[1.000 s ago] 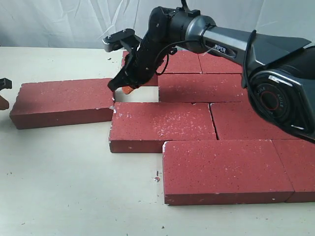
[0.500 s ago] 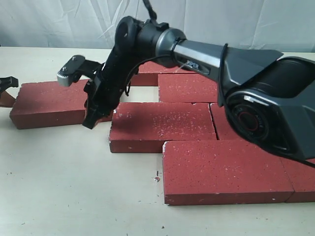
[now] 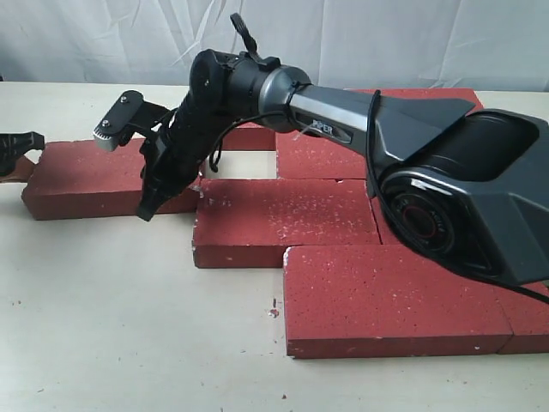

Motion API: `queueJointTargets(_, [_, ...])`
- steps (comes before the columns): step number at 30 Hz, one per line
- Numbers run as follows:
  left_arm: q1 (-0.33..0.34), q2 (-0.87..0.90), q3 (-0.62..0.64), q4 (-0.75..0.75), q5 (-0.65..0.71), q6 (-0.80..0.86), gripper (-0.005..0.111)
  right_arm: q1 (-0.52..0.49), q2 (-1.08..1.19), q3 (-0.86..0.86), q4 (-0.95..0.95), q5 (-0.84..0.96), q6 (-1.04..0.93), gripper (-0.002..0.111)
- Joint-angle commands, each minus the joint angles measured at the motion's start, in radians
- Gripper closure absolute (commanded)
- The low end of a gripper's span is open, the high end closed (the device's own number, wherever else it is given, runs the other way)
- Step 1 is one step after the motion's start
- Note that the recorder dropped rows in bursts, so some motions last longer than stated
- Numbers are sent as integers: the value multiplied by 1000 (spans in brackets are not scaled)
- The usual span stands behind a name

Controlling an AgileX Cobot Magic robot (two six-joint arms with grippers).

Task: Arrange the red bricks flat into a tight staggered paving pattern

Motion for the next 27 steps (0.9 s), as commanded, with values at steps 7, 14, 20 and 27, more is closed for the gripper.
queueJointTargets(7, [-8,34,-76,-80,79,36,107,-5,3,1,-10,-170,11,109])
queueJointTargets(14, [-8,34,-76,-83,62,36,107,2,-16,1,96,-80,11,109])
queueJointTargets(20, [-8,34,-101,-43,66,70,107,-68,-141,1,-294,-62,451,109])
queueJointTargets(27, [-5,34,-132,98,-8,-67,107,-155,-83,3,-308,-35,557,109])
